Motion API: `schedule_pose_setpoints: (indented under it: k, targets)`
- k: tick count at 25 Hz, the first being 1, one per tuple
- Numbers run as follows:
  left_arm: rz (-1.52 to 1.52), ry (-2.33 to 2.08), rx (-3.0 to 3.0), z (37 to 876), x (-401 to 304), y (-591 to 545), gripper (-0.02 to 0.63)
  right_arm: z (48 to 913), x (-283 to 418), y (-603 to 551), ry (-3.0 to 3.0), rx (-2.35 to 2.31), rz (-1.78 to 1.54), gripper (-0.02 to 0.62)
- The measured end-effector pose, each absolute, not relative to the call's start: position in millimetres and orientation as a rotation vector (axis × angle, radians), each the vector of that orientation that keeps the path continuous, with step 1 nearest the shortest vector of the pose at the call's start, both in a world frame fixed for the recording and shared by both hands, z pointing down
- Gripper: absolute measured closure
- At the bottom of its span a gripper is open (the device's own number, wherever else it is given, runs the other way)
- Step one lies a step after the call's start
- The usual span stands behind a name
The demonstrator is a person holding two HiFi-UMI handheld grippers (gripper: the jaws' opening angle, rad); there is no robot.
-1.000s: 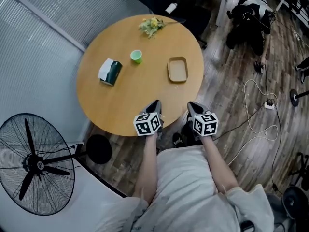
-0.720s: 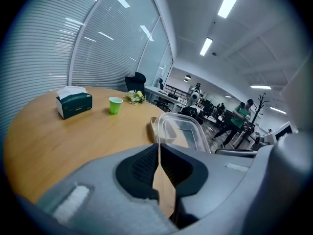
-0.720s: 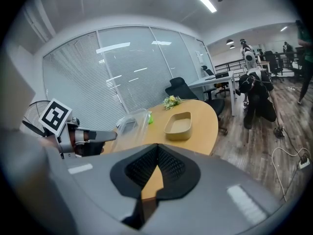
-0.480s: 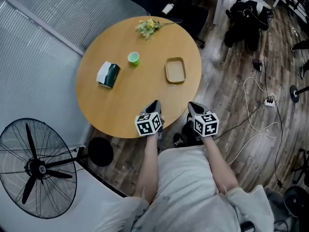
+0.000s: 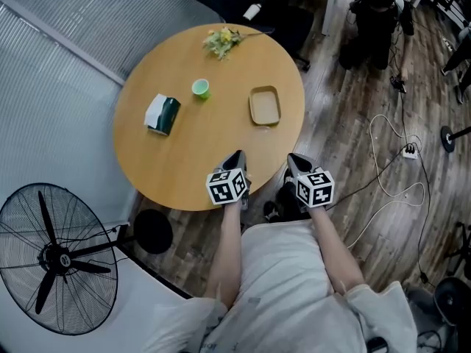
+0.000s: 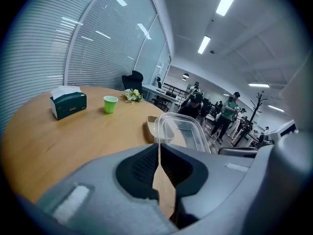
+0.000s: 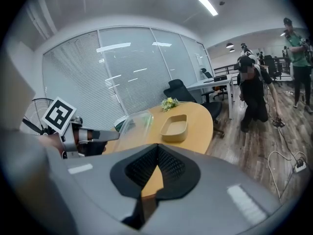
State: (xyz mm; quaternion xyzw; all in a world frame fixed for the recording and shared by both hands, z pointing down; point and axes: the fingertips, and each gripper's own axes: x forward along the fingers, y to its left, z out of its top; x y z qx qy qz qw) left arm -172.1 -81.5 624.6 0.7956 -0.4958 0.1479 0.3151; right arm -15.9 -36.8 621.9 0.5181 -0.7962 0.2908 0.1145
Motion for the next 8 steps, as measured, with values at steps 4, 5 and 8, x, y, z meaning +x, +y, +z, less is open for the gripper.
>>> schedule_pose_setpoints:
  k: [4,5,8]
  targets:
    - [0.39,-1.295,2.106,623.2,-167.2,-83.6,0.586,621.7,-12.0,-37.9,-2.324,1.53,0.85,0.598]
    - [0.39,-1.295,2.106,622.9,-166.9,-84.1,0.586,621.6,-11.7,-38.1,-2.323,1.53,0.85,0.598]
    - [0.387,-1.294,2.106,622.1,-165.7,-85.8,0.586,620.9,-11.1,-39.5,-2.323,1.529,0.848,0.598]
